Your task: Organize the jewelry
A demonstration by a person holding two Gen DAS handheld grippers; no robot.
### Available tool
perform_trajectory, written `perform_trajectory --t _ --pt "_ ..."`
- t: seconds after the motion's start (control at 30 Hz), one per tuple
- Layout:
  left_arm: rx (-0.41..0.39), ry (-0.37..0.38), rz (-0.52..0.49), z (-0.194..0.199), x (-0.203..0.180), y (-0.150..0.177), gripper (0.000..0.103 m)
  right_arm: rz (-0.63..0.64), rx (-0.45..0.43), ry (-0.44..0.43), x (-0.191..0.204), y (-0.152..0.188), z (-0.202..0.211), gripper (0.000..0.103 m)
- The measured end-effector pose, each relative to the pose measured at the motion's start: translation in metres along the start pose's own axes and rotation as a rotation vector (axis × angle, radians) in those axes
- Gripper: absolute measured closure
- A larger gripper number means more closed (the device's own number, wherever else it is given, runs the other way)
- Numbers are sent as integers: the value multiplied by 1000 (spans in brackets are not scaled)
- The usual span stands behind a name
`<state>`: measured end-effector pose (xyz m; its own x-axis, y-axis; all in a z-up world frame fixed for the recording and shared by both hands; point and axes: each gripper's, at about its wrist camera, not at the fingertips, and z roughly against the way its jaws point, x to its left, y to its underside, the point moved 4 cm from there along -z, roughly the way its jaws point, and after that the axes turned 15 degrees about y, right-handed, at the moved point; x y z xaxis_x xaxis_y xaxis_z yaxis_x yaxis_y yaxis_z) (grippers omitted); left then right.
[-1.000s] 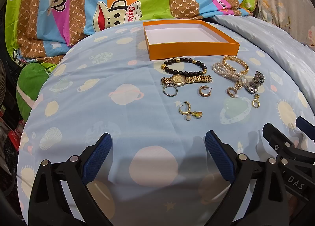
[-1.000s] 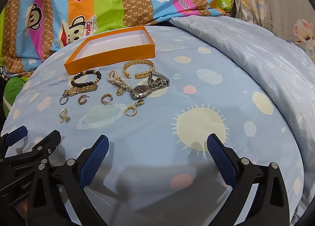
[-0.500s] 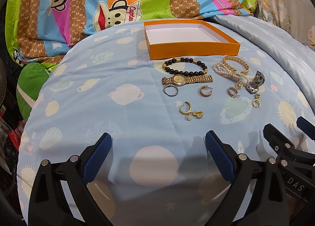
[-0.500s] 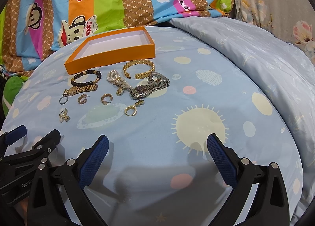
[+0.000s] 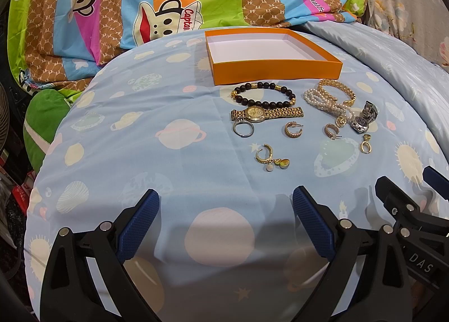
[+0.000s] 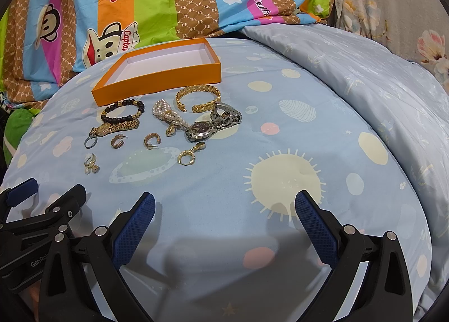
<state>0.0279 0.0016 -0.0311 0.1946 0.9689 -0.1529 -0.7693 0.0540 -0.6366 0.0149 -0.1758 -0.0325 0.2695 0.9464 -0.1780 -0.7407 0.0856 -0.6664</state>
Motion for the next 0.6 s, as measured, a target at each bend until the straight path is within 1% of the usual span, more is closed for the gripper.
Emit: perform_trajectory --t 0.6 --pt "1 0 0 0 0 0 10 0 -1 1 1 0 -1 5"
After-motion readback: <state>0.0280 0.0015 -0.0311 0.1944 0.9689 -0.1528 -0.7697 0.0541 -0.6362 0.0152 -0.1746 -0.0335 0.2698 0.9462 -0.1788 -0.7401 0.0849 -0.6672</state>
